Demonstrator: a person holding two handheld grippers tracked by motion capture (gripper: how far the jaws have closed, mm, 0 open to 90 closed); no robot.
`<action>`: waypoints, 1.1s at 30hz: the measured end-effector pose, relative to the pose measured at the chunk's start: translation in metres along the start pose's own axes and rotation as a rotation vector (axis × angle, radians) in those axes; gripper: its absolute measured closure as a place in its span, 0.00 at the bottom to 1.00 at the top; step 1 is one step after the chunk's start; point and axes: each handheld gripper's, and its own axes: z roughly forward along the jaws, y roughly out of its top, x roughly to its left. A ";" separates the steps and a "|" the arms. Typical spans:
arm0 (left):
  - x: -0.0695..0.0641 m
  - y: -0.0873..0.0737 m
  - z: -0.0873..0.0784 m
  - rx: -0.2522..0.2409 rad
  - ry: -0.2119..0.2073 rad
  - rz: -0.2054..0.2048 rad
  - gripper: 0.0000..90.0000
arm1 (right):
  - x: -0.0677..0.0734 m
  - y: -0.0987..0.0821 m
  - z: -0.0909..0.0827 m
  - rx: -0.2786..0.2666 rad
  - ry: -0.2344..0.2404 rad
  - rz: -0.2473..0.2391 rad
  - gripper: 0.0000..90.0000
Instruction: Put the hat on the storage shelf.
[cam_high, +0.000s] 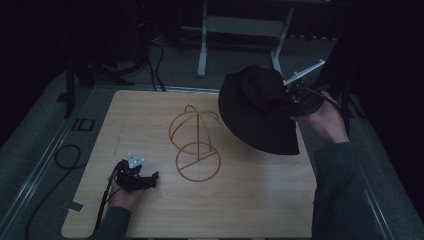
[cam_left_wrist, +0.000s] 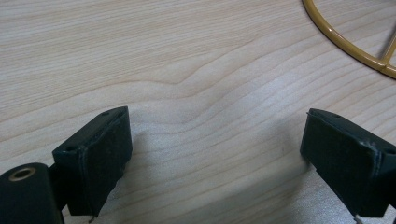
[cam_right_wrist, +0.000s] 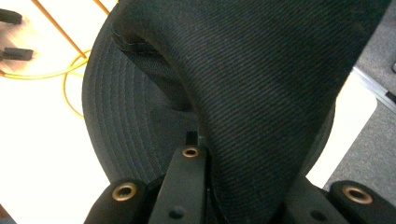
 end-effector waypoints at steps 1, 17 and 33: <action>0.000 0.000 0.000 0.000 0.000 0.000 0.10 | 0.001 0.001 -0.001 -0.005 0.001 -0.005 0.98; 0.000 0.000 0.000 0.000 0.001 0.001 0.10 | 0.015 0.013 -0.018 -0.039 0.005 -0.056 0.98; 0.000 0.000 0.000 -0.003 0.001 0.001 0.10 | 0.043 0.033 -0.030 -0.130 0.133 -0.129 0.97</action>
